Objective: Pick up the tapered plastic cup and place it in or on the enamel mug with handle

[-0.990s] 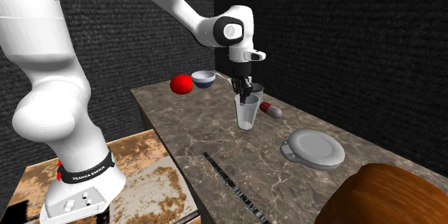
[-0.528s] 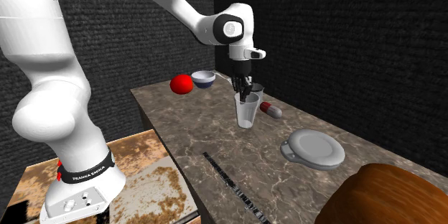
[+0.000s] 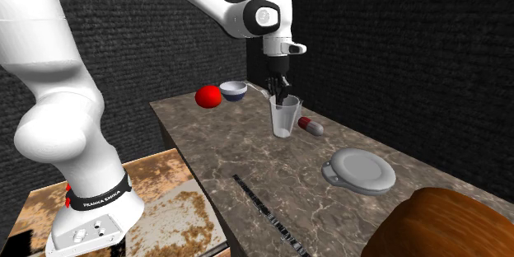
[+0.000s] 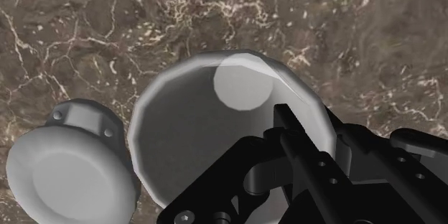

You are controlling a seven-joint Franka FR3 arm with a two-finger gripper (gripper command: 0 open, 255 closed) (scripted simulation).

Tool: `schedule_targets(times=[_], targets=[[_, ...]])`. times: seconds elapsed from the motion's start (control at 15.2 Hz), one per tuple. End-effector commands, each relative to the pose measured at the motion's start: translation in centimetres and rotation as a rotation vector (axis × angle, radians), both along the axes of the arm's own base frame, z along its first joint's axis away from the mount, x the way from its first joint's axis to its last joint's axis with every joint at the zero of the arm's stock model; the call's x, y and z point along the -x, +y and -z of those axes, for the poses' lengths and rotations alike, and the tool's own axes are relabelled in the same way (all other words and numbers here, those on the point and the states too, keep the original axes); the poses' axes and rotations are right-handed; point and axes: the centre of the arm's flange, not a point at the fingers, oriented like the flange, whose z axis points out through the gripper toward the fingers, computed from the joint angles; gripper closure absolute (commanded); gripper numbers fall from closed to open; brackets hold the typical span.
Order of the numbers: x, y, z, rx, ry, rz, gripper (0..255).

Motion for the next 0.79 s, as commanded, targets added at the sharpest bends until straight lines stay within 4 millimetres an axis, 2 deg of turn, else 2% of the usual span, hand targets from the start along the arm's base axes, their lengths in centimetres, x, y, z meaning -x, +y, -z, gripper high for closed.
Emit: schedule_targets(times=[0.0,0.73], targets=[[0.0,0.0,-1.1,0.000,0.000,0.000,255],[0.0,0.0,-6.9,0.000,0.000,0.000,255]])
